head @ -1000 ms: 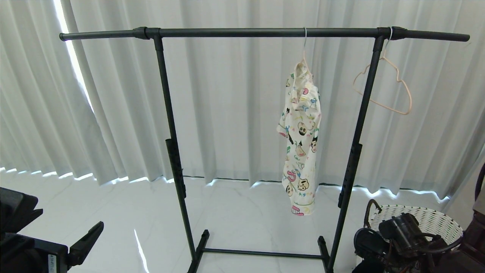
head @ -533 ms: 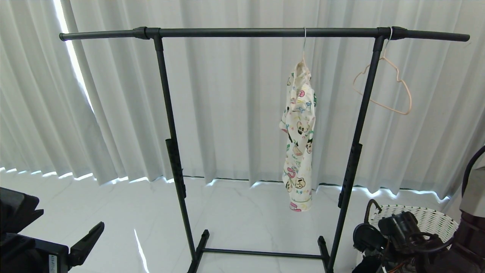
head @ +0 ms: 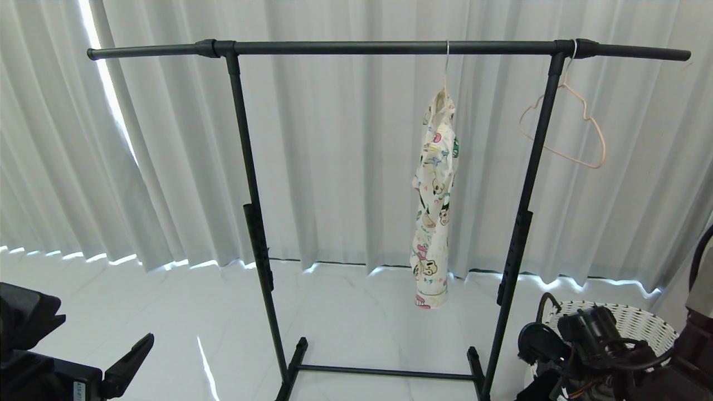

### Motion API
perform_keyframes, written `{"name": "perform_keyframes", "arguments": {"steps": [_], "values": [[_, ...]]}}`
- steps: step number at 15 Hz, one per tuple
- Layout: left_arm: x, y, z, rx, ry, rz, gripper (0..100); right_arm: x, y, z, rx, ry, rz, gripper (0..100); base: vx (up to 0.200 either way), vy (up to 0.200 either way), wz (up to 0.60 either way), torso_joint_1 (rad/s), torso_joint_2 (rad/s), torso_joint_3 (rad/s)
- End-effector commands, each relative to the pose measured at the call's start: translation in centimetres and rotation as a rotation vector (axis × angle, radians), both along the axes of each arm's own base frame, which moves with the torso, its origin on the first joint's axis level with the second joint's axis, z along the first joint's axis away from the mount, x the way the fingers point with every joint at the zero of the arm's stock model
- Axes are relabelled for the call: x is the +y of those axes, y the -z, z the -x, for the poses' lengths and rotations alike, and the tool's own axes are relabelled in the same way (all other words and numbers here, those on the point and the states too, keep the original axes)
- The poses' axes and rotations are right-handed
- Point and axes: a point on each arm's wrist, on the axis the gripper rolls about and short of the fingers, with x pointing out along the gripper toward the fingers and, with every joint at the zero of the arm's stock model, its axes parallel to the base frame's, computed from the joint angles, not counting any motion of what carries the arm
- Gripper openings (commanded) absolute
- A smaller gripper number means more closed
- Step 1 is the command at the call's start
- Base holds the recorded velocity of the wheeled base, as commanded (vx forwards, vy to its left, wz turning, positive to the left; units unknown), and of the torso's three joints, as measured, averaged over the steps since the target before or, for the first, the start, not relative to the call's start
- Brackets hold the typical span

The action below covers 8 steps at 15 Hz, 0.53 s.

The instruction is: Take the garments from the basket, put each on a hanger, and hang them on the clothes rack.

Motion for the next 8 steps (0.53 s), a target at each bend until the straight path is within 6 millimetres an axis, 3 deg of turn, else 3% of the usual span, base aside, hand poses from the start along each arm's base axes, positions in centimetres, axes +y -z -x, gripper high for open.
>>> {"name": "perform_keyframes", "arguments": {"steps": [1,5,6,8], "values": [[0.0,0.3,0.1,0.008,0.002,-0.001,100,1.1,-4.8,0.2,-0.101,-0.050,-0.046,0,0.000,0.000,0.00,0.000,0.00,0.000],[0.0,0.0,0.1,-0.006,0.004,0.000,100,2.2,-14.1,0.0,-0.080,-0.026,-0.098,0,0.000,0.000,0.00,0.000,0.00,0.000],[0.0,-0.1,0.4,-0.021,0.009,0.001,100,3.2,-17.8,0.3,-0.069,-0.025,-0.148,0,0.000,0.000,0.00,0.000,0.00,0.000],[-0.3,-0.3,0.5,-0.035,0.039,0.005,100,5.0,-22.5,0.9,-0.077,-0.043,-0.216,0,0.000,0.000,0.00,0.000,0.00,0.000]]}}
